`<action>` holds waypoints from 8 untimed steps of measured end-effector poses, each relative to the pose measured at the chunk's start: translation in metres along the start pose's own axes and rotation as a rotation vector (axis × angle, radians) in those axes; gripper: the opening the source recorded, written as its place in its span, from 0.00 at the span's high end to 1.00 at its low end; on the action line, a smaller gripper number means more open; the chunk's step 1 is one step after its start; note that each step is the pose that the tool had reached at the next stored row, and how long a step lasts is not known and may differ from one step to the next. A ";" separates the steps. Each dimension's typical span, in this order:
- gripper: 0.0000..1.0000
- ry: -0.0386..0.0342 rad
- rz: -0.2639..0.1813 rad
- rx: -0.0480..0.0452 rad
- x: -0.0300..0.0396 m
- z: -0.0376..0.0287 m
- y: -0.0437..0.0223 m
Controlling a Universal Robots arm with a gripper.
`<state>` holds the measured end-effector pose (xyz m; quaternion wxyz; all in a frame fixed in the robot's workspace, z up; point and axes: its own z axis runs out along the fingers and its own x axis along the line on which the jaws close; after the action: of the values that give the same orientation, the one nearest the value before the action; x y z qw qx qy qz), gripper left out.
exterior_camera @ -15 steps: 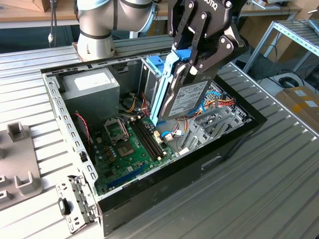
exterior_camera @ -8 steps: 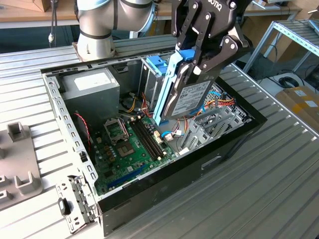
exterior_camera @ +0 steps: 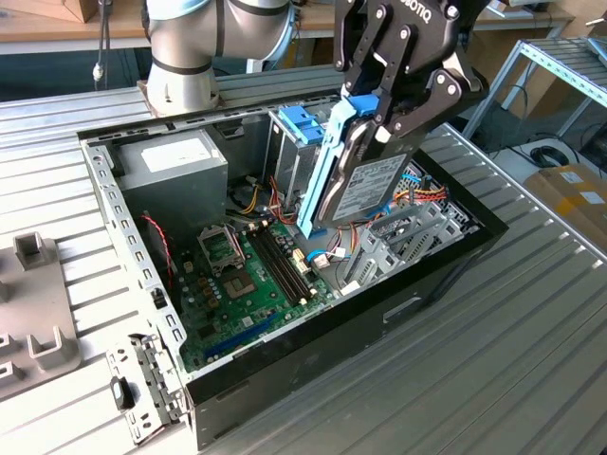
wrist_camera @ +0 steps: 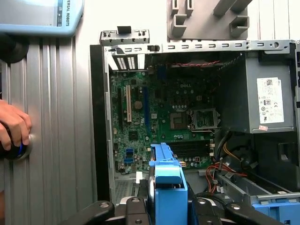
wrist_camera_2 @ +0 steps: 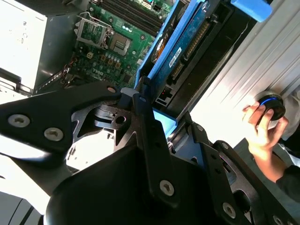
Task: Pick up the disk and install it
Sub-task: 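Pick up the disk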
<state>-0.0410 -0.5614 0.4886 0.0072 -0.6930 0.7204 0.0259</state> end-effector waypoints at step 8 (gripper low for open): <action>0.63 0.0000 0.000 0.0000 0.0016 0.0000 -0.0042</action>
<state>-0.0369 -0.5632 0.4883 0.0072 -0.6930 0.7204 0.0259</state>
